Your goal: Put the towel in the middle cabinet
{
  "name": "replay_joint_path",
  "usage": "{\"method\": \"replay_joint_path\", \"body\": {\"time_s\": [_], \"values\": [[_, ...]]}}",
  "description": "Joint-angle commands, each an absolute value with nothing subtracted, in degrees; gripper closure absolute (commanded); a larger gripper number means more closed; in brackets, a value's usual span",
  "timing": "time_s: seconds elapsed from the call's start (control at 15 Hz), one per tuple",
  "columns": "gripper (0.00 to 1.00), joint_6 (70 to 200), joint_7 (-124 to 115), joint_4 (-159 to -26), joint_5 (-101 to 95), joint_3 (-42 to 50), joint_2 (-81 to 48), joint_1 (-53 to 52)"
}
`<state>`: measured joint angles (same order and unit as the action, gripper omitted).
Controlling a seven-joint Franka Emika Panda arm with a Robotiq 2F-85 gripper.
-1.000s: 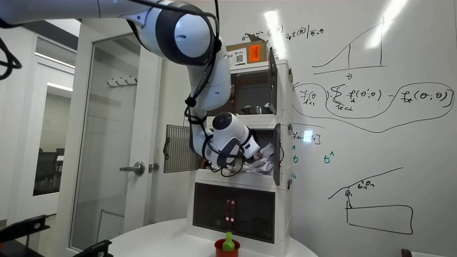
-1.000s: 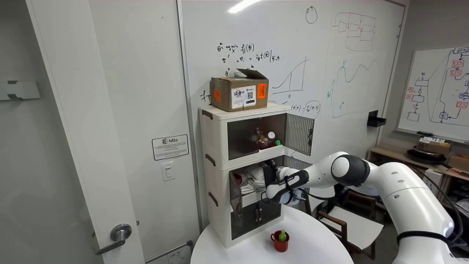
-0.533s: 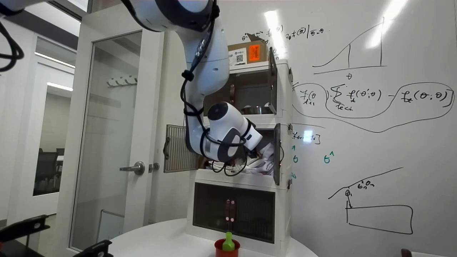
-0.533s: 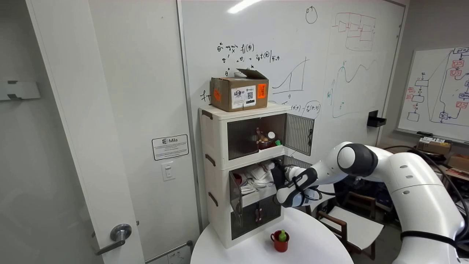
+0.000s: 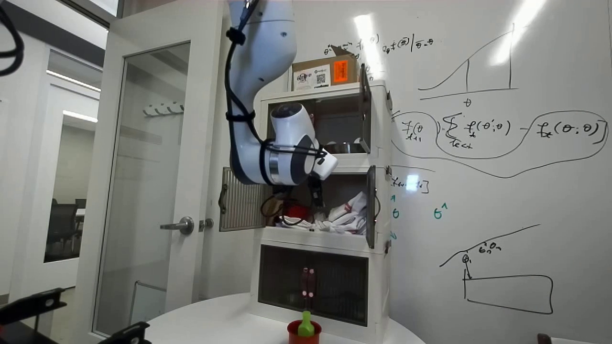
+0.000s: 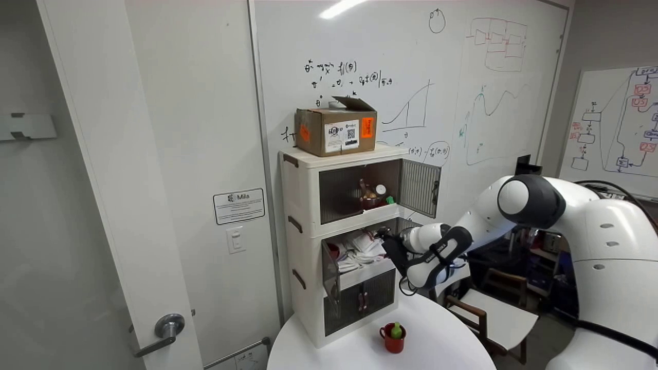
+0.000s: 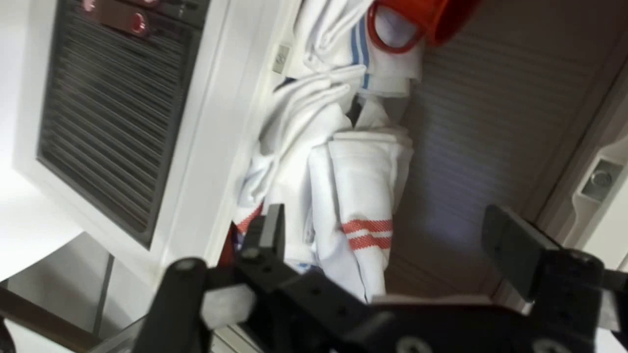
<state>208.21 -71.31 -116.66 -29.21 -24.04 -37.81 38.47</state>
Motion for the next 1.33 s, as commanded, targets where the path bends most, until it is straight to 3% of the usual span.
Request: {"method": "replay_joint_path", "body": {"time_s": [0.0,0.33,1.27], "values": [[0.00,196.01,-71.44,-120.90,-32.05,-24.53,-30.23,40.46],[0.00,184.75,-67.70,-124.49,-32.39,-20.02,-20.26,36.73],[0.00,160.96,-34.51,-131.85,-30.22,-44.14,-12.48,49.26]]}}
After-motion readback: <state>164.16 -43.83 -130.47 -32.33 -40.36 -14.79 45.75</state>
